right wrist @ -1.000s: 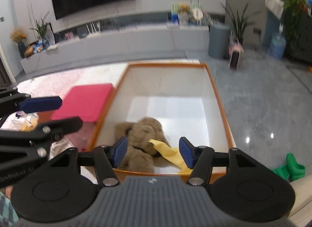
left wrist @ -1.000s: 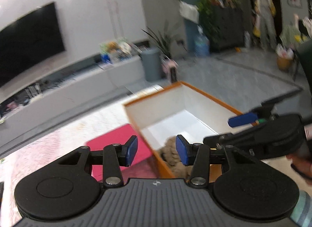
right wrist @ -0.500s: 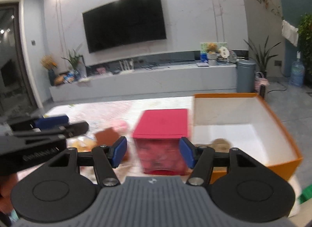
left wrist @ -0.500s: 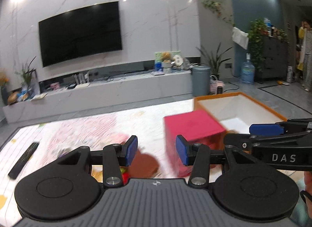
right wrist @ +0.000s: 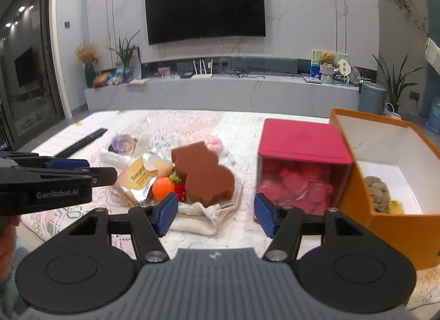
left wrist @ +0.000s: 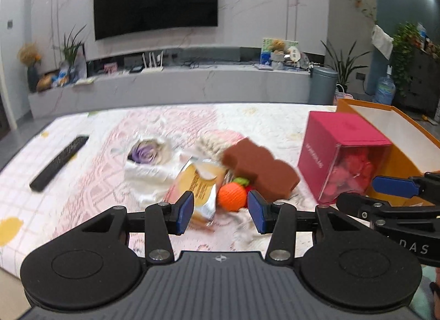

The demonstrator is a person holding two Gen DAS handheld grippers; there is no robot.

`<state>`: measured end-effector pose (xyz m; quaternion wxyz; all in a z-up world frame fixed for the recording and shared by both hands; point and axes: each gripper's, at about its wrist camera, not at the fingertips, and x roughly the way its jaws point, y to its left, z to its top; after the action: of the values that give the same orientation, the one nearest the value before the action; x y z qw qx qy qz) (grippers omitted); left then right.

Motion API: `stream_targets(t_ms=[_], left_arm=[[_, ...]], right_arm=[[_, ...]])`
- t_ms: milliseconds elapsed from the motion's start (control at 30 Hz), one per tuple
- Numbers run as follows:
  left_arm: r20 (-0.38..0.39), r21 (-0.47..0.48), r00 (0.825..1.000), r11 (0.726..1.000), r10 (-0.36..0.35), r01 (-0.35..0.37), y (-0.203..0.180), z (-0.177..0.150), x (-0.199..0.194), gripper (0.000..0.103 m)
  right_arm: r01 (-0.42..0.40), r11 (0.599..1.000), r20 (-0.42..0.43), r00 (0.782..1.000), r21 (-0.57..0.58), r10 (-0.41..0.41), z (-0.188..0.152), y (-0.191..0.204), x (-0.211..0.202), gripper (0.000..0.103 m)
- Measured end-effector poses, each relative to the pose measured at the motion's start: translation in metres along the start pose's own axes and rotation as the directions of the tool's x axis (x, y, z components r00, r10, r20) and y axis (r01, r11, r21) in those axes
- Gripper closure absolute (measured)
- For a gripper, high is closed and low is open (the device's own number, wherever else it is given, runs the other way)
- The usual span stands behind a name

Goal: Organize soft objects
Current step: 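Move both tools back over the remaining items on the bed, then grasp the Deeyeo snack packet with the left tool while the right tool grasps the brown sponge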

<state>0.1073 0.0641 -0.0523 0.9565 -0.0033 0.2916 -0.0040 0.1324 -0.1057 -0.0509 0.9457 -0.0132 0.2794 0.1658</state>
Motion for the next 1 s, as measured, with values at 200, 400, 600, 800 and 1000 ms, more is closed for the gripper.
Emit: stream_targets(t_ms=[200, 400, 600, 800, 1000], left_arm=[[-0.058, -0.106, 0.997, 0.994, -0.048, 0.041, 0.023, -0.008, 0.013, 0.049], [-0.075, -0.032, 0.997, 0.999, -0.018, 0.016, 0.025, 0.007, 0.024, 0.038], [-0.162, 0.092, 0.986, 0.994, -0.036, 0.052, 0.037, 0.024, 0.064, 0.031], [-0.171, 0.099, 0.982, 0.991, -0.074, 0.092, 0.041, 0.013, 0.087, 0.030], [-0.188, 0.192, 0.981, 0.977, -0.050, 0.087, 0.030, 0.003, 0.094, 0.020]], right_arm=[[-0.011, 0.999, -0.018, 1.000, -0.037, 0.011, -0.002, 0.018, 0.026, 0.042], [-0.034, 0.990, -0.038, 0.999, -0.138, 0.029, 0.007, 0.035, 0.060, 0.043], [-0.039, 0.963, -0.062, 0.998, -0.267, 0.023, 0.021, 0.042, 0.099, 0.042], [-0.010, 0.939, -0.063, 0.998, -0.344, -0.012, 0.012, 0.047, 0.131, 0.041], [0.021, 0.928, -0.072, 0.996, -0.373, -0.051, 0.002, 0.048, 0.146, 0.038]])
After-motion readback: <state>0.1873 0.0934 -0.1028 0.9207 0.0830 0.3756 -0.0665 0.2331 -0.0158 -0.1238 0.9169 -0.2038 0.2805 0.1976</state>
